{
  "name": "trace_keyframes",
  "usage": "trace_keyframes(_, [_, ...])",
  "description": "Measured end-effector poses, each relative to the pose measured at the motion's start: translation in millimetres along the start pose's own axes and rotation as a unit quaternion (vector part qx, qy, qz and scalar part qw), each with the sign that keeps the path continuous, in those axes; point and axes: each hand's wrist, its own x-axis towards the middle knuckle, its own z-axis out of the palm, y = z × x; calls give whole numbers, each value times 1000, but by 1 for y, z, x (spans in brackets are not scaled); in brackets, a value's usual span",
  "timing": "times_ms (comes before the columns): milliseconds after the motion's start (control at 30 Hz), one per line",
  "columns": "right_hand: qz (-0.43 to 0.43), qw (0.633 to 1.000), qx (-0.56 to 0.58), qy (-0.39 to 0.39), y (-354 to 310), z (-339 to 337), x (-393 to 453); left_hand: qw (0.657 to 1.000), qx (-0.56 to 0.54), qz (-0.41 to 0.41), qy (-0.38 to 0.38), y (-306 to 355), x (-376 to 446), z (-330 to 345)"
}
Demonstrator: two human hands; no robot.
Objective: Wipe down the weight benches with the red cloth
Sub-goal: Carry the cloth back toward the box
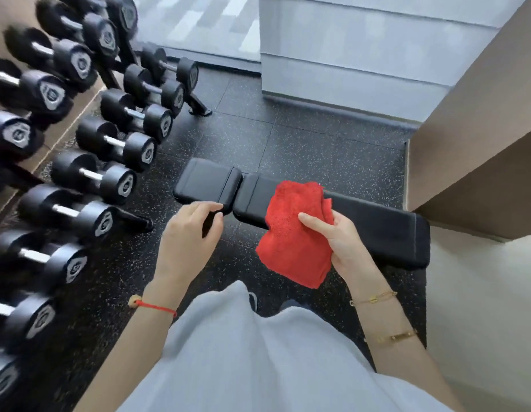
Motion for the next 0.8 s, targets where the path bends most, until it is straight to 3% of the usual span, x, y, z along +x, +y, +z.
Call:
trace_keyframes(233, [37,981,-136,-134,-10,-8,-2,980,-15,-178,89,47,-106,1])
trace_keyframes(400, [83,946,-213,-230,8,8,-22,937,3,-317,144,80,-195,7])
trace_keyframes(533, [110,897,-281,-323,35,33,-46,886,30,-416,202,108,-263,8])
trace_keyframes(800, [130,771,-388,-488,100,99,-120,748,73,-582,309,157,-379,1])
